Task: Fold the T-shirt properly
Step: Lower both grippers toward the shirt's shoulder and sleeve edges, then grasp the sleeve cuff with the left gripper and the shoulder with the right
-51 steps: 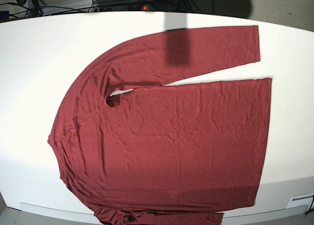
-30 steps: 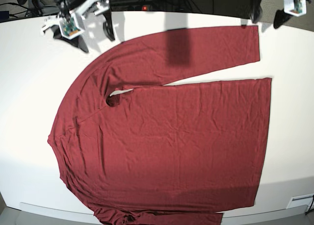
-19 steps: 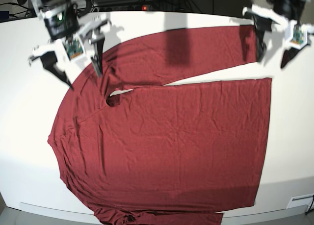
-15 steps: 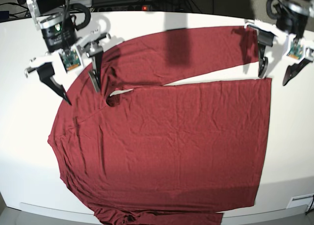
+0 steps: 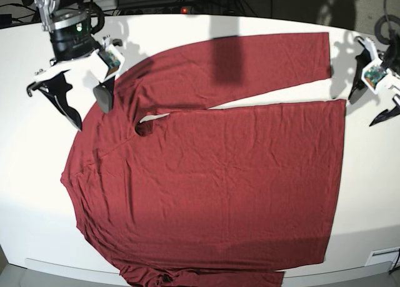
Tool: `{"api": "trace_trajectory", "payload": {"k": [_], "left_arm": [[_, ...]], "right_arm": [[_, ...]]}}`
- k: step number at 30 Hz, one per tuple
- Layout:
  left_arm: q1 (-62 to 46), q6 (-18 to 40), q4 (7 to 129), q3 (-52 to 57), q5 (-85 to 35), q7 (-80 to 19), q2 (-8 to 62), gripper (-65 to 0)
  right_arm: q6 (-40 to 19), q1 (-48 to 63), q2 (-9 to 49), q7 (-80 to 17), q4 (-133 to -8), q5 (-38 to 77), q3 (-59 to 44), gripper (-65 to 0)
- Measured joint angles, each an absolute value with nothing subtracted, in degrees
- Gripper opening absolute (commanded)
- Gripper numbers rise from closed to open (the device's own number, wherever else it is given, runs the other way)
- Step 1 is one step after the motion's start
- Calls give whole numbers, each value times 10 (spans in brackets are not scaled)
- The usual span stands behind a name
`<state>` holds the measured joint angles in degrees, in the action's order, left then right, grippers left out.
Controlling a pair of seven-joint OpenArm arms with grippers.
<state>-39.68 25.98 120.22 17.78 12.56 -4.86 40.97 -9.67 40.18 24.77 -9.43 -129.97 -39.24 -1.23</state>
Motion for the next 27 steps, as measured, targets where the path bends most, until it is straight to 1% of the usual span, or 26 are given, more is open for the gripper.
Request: {"api": "trace_trajectory", "payload": {"k": [2,5,8,10,12,15,19,21,25,27], "left_arm": [[-395,258,1172,164,154,-25,430,-300],[-378,259,1132,123,159,-26,456,-300],[-348,261,1108,72,160,-29,465,-300],[-315,262,1096,36,158,-27,465,-300],[-275,260,1078,1,156,-25,465,-300],[-209,256,1024,-63,194,-25,460,-300],[-144,216,916,-141,244,-28,428,-300],[-120,214,873,-170,258,-28,419,-300],[-74,197,819,-219,267,-12,419,-300],[-59,173,797,-241,289,-3,419,-300]], "right_arm": [[-96,401,248,-104,-1300,-395,-12,-254],[-97,400,242,-131,-1300,-394,-13,-254],[-97,401,237,-179,-1300,-349,-12,-254],[-96,401,238,-200,-1300,-336,-13,-254],[-96,401,239,-201,-1300,-333,-13,-254],[-96,402,238,-201,-1300,-331,-12,-254],[-96,397,239,-199,-1300,-329,-12,-254],[-96,396,238,-199,-1300,-330,-13,-254],[-96,397,238,-200,-1300,-329,-13,-254],[-96,397,238,-200,-1300,-330,-13,-254]]}}
